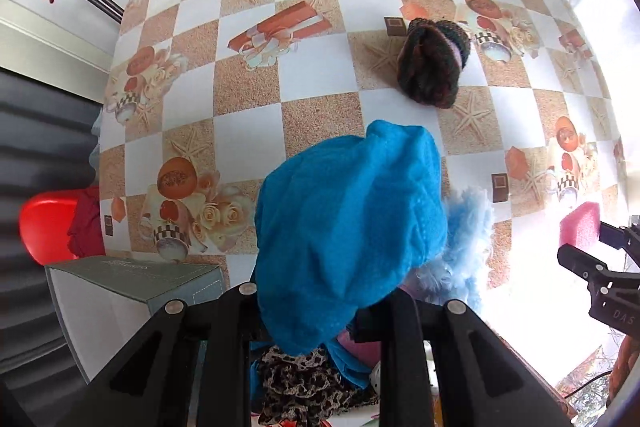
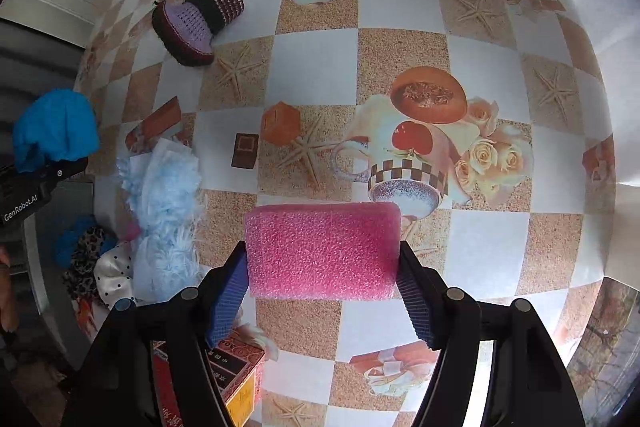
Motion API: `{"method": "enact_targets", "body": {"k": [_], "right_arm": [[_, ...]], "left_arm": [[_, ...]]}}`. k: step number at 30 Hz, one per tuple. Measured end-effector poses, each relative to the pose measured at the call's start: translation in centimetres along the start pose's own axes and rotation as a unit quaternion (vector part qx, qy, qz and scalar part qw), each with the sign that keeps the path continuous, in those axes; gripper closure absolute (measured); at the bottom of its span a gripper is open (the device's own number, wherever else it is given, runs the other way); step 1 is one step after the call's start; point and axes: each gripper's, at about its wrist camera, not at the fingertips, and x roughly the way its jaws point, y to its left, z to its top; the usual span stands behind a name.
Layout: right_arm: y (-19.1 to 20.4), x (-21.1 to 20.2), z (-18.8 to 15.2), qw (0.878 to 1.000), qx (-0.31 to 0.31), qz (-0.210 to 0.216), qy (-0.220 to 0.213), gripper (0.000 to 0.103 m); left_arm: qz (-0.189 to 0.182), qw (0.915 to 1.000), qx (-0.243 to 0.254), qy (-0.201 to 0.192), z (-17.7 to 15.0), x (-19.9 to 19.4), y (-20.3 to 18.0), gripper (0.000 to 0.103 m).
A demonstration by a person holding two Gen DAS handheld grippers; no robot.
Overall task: Organize soft objects
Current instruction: 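Grasp the blue cloth with the left tool while the right grasps the pink sponge, then carry the blue cloth and pink sponge over the box with both tools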
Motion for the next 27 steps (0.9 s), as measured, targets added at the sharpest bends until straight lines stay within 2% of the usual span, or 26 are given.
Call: {"method": "enact_targets", "body": {"k": [4, 6, 11, 14, 18, 23, 27], "right_arm": [[-1.0, -3.1, -1.2, 0.999, 0.027, 0.032, -0.021, 0.032], [-1.1, -4.2, -0.4, 0.998, 0.030, 0.043, -0.030, 0.032], [0.2, -7.3, -2.2, 0.997, 0.036, 0.048, -0.045, 0.032], [1.6, -8.2, -2.8, 0.996, 0.041, 0.045, -0.059, 0.032], [3.9, -10.4, -5.1, 0.994, 0.055, 0.042, -0.080, 0.032], [8.5, -12.7, -7.9, 0.992, 0.055, 0.048, -0.106, 0.032], [12.7, -12.9, -9.3, 0.991, 0.040, 0.056, -0.113, 0.032]], "left_arm": [[-0.006, 0.9995, 0.017, -0.027, -2.3, -3.7, -0.6, 0.079], [-0.012, 0.9987, 0.026, -0.041, -3.8, -5.3, -1.2, 0.079], [-0.039, 0.9965, 0.042, -0.061, -8.4, -8.6, -2.0, 0.079], [-0.047, 0.9945, 0.067, -0.065, -11.1, -9.5, -2.4, 0.079], [-0.062, 0.9906, 0.097, -0.074, -14.0, -10.6, -2.1, 0.079], [-0.082, 0.9870, 0.107, -0.087, -16.6, -12.0, 0.1, 0.079], [-0.078, 0.9858, 0.104, -0.106, -18.1, -13.0, 2.7, 0.079]]}}
